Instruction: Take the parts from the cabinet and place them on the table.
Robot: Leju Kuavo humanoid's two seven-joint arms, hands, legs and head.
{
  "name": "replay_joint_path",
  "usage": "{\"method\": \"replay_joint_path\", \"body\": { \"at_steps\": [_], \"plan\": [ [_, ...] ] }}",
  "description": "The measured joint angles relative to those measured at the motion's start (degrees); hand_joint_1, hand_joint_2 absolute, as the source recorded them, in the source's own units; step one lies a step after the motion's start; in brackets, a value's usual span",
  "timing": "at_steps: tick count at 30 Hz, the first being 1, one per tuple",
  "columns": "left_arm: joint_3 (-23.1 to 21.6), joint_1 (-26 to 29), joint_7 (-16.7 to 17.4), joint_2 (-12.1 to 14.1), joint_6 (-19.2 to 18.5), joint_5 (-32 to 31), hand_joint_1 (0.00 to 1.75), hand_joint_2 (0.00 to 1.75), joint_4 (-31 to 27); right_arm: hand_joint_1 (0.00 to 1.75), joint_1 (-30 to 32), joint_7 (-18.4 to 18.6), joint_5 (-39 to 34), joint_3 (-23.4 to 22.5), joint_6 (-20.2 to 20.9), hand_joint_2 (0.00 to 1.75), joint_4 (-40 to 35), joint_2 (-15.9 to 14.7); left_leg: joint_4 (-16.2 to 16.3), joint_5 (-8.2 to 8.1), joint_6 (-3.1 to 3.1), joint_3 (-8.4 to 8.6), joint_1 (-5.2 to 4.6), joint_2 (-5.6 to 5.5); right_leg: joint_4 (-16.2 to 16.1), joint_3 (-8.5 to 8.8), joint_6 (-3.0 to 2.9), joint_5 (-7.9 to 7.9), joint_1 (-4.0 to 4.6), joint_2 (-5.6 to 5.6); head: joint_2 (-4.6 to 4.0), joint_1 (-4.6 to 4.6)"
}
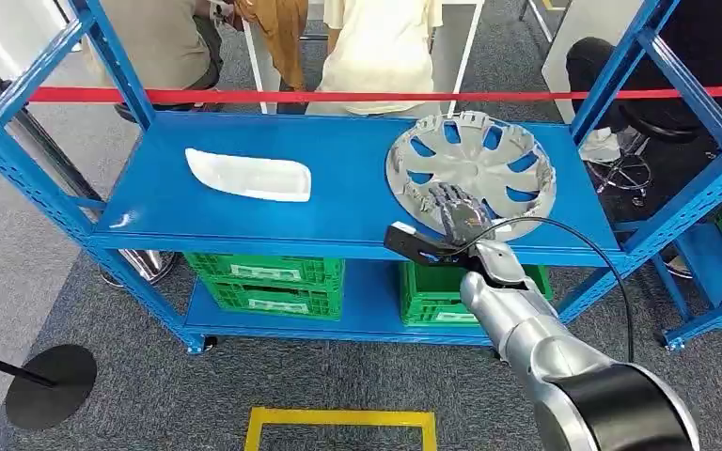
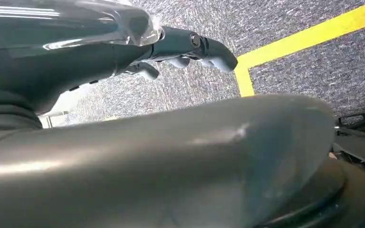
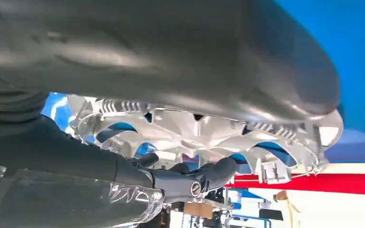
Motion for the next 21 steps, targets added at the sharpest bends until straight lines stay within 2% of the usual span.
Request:
{"method": "replay_joint_path", "body": {
  "at_steps": [1, 2, 4, 5, 6, 7, 9, 10, 11, 12, 13, 15, 16, 19, 21],
  "plan": [
    [0.0, 0.04, 0.0, 0.0, -0.02, 0.0, 0.0, 0.0, 0.0, 0.0, -0.07, -0.09, 0.0, -0.02, -0.09, 0.0, 0.0, -0.07, -0.27, -0.05, 0.13, 0.5, 0.02, 0.14, 1.47, -0.34, 0.1, -0.58, 0.02, -0.04, 0.0, 0.24],
    [0.0, 0.01, 0.0, 0.02, 0.0, 0.0, 0.0, 0.0, 0.0, 0.0, -0.19, -0.15, 0.0, -0.04, -0.11, 0.0, 0.02, -0.04, -0.26, -0.15, 0.33, 0.66, 0.07, 0.27, 4.9, -2.11, 0.12, -2.22, -0.01, -0.05, 0.0, 0.37],
    [0.0, -0.1, -0.33, -0.07, -0.09, 0.0, 0.0, 0.0, 0.0, 0.0, 0.19, -0.15, 0.13, -0.04, -0.13, 0.0, 0.09, -0.04, -0.22, -0.31, 0.43, 0.78, 0.08, 0.25, 15.05, -7.82, 0.38, -6.08, -0.07, -0.06, 0.0, 0.33],
    [0.0, -0.08, -0.39, -0.09, -0.15, -0.09, 0.0, 0.0, 0.0, 0.0, 0.52, -0.13, 0.2, -0.04, -0.2, 0.0, 0.15, -0.09, -0.2, -0.39, 0.39, 0.82, 0.08, 0.18, 18.72, -10.21, 0.49, -6.68, -0.1, -0.06, 0.0, 0.37],
    [0.0, -0.04, -0.46, -0.09, -0.17, -0.13, 0.0, 0.0, 0.0, 0.0, 0.78, -0.15, 0.37, -0.04, -0.26, 0.0, 0.15, -0.13, -0.19, -0.54, 0.25, 0.94, 0.12, 0.12, 19.39, -11.27, 0.46, -5.9, -0.16, -0.07, 0.0, 0.33],
    [0.0, 0.03, -0.52, -0.11, -0.24, -0.24, 0.0, 0.0, 0.0, 0.0, 0.88, -0.15, 0.48, -0.04, -0.3, 0.0, 0.15, -0.13, -0.16, -0.71, 0.01, 1.16, 0.21, 0.02, 17.07, -10.69, 0.37, -3.77, -0.21, -0.08, 0.0, 0.37],
    [0.0, 0.04, -0.63, -0.17, -0.24, -0.26, 0.0, 0.0, 0.0, 0.0, 0.7, -0.15, 0.52, -0.07, -0.35, 0.0, 0.15, -0.13, 0.01, -1.22, -0.61, 1.79, 0.42, -0.06, 7.2, -6.61, 0.38, 2.02, -0.43, -0.21, 0.0, 0.37],
    [0.0, 0.03, -0.68, -0.17, -0.24, -0.26, 0.0, 0.0, 0.0, 0.0, 0.59, -0.15, 0.59, -0.07, -0.37, 0.0, 0.15, -0.15, 0.2, -1.6, -1.1, 1.95, 0.42, -0.08, 2.27, -4.63, 0.52, 3.95, -0.73, -0.51, 0.0, 0.41],
    [0.0, -0.11, -0.7, -0.09, -0.26, -0.26, 0.0, 0.0, 0.0, 0.0, 0.5, -0.15, 0.59, -0.04, -0.42, 0.0, 0.18, -0.13, 0.65, -1.97, -1.65, 1.67, -0.07, -0.14, 1.55, -3.91, 0.27, 3.2, -0.5, -0.18, 0.0, 0.44],
    [0.0, -0.18, -0.74, -0.11, -0.31, -0.26, 0.0, 0.0, 0.0, 0.0, 0.6, -0.15, 0.66, -0.04, -0.42, 0.0, 0.18, 0.02, 0.6, -2.0, -1.66, 1.58, -0.05, -0.14, 1.61, -4.02, -0.14, 3.34, -0.62, -0.01, 0.0, 0.26],
    [0.0, -0.14, -0.74, -0.07, -0.31, -0.26, 0.0, 0.0, 0.0, 0.0, 0.69, -0.15, 0.66, -0.04, -0.44, 0.0, 0.18, 0.0, 0.6, -1.95, -1.1, 1.62, -0.06, -0.16, 1.61, -4.09, -0.15, 3.36, -0.62, 0.01, 0.0, 0.22],
    [0.0, -0.04, -0.72, -0.07, -0.31, -0.26, 0.0, 0.0, 0.0, 0.0, 0.66, -0.15, 0.66, -0.04, -0.44, 0.0, 0.18, 0.04, 0.27, -1.76, -0.76, 1.8, -0.05, -0.12, 1.62, -4.14, -0.18, 3.35, -0.53, 0.2, 0.0, 0.11],
    [0.0, -0.01, -0.72, -0.07, -0.31, -0.26, 0.0, 0.0, 0.0, 0.0, 0.66, -0.15, 0.66, -0.04, -0.44, 0.0, 0.18, 0.02, 0.04, -1.72, -0.71, 1.95, -0.05, -0.1, 1.62, -4.14, -0.26, 3.3, -0.49, 0.25, 0.0, 0.09],
    [0.0, -0.02, -0.72, -0.09, -0.31, -0.39, 0.0, 0.0, 0.0, 0.0, 0.66, -0.15, 0.68, -0.04, -0.46, 0.0, 0.18, 0.02, -0.36, -1.68, -0.77, 2.16, 0.0, -0.08, 1.63, -4.12, -1.0, 3.15, -0.24, 0.24, 0.0, 0.11],
    [0.0, -0.01, -0.72, -0.09, -0.28, -0.42, 0.0, 0.0, 0.0, 0.0, 0.65, -0.15, 0.68, -0.04, -0.46, 0.0, 0.18, 0.02, -0.43, -1.61, -0.96, 2.16, 0.09, -0.08, 1.65, -4.12, -1.07, 3.11, -0.11, 0.23, 0.0, 0.13]
  ]
}}
